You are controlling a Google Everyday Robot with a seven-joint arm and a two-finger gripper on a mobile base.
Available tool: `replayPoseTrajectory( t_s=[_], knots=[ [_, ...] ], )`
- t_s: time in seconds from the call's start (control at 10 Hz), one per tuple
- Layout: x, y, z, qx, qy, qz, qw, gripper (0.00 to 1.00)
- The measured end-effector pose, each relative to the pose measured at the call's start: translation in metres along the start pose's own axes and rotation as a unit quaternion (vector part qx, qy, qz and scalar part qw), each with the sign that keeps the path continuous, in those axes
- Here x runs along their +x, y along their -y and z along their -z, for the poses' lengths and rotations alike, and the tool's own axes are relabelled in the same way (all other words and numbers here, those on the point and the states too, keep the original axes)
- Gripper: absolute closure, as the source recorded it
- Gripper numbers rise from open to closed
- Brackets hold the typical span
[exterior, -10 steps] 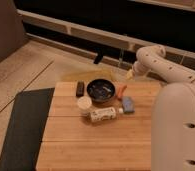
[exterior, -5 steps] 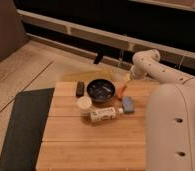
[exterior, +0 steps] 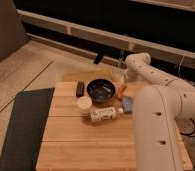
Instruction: Place the pepper on the white sponge
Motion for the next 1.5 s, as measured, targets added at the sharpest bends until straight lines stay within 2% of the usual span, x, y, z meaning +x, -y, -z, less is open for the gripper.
replayPoseTrajectory(
  t_s=[0.5, 0.6, 0.9, 1.0, 1.1, 1.2, 1.5],
  knots=[
    [0.003, -0.006, -0.028, 0.000, -0.040, -0.002, 0.9992, 0.35],
    [0.004, -0.006, -0.030, -0.003, -0.046, -0.006, 0.9989, 0.40],
    [0.006, -0.003, -0.034, -0.013, -0.053, -0.029, 0.9981, 0.72],
    [0.007, -0.002, -0.033, -0.018, -0.055, -0.036, 0.9977, 0.86],
    [0.007, -0.001, -0.033, -0.021, -0.056, -0.039, 0.9975, 0.95],
    [0.005, 0.001, -0.032, -0.025, -0.053, -0.044, 0.9973, 1.00],
    [-0.028, 0.002, -0.006, -0.031, -0.013, -0.055, 0.9979, 1.00]
  ],
)
